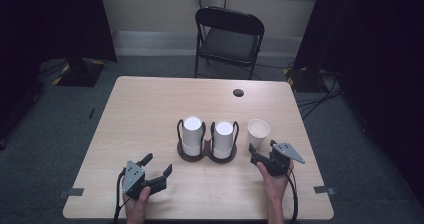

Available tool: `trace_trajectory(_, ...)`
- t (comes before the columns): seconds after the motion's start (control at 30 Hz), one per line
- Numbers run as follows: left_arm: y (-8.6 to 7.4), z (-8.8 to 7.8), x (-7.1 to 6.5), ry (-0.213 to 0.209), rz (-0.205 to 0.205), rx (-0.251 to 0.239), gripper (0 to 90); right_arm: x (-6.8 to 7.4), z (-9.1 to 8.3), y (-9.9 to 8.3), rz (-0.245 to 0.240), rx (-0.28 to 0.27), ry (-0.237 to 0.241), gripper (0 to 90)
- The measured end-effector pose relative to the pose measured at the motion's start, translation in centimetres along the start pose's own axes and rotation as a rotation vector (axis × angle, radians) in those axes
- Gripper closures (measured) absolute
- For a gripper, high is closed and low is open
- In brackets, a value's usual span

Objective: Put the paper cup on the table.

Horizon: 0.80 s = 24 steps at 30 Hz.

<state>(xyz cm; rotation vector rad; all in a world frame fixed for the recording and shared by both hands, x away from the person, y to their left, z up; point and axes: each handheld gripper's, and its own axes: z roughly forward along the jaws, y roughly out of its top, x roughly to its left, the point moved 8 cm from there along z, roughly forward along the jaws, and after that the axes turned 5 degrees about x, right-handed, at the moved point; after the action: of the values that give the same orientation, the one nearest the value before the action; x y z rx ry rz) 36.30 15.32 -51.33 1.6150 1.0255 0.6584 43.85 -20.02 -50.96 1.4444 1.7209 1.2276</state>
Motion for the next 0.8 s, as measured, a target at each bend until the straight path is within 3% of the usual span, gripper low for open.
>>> trace_trajectory(0.07,0.0,0.0,0.1,0.006,0.002,0.001,18.4,0.2,-0.2,-0.1,0.005,0.005,-0.016,13.7)
trace_trajectory(0.27,0.1,0.0,0.1,0.0,-0.013,-0.01,18.4,1.4,-1.2,0.0,0.006,-0.028,0.01,13.7)
trace_trajectory(0.53,0.0,0.0,0.2,0.003,-0.016,-0.001,18.4,3.0,-2.1,-0.8,-0.029,-0.039,-0.002,13.7)
trace_trajectory(0.63,0.0,0.0,0.2,0.001,-0.02,-0.002,18.3,3.4,-2.4,-1.0,-0.042,-0.037,-0.052,14.1)
trace_trajectory(0.8,0.0,0.0,0.2,0.004,-0.017,-0.005,18.4,4.6,-3.0,-1.6,-0.067,-0.033,-0.064,14.2)
